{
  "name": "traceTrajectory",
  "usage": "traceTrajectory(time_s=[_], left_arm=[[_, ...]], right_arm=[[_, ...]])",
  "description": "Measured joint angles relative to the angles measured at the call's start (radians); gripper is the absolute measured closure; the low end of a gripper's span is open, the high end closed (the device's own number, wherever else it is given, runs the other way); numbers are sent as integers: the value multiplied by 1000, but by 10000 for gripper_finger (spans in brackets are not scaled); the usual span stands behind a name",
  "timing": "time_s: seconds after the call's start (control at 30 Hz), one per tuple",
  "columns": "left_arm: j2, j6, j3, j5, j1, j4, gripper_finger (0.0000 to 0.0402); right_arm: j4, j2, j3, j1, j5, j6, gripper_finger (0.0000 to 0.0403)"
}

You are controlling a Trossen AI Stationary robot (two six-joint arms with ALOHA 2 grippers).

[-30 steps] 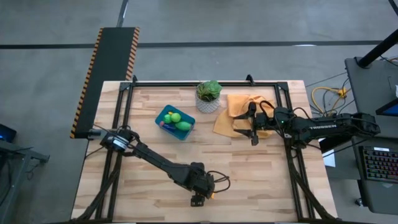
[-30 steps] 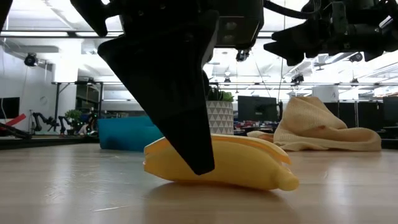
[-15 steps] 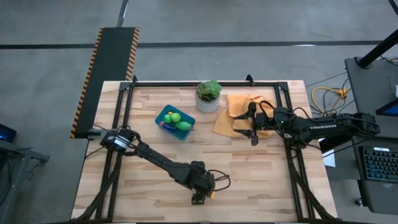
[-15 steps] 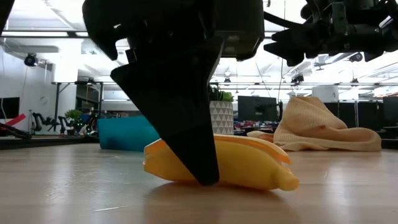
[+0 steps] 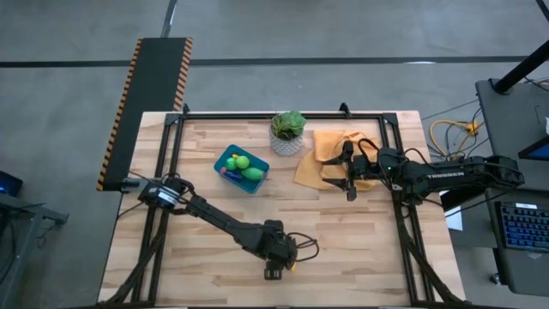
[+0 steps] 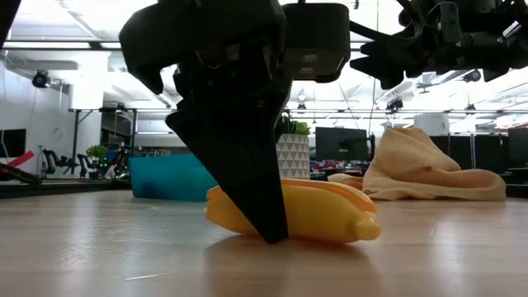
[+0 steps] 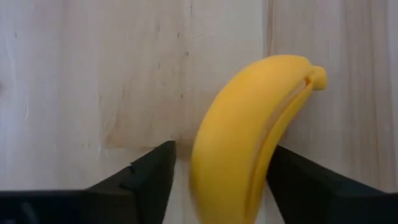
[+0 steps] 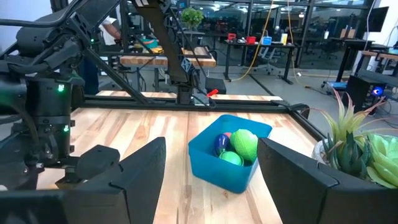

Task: Pick and placing Produce into tupperware
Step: Put the yellow banana into the blue bin

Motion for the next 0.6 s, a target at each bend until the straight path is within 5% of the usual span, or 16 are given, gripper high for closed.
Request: traceTrajectory(time_s=[0.33,0.6], left_arm=[[0,6,0,4,1,11,279],[0,23,9,9,1,3,272]], right_arm=[[0,0,0,0,0,0,156],[0,0,0,0,0,0,156]])
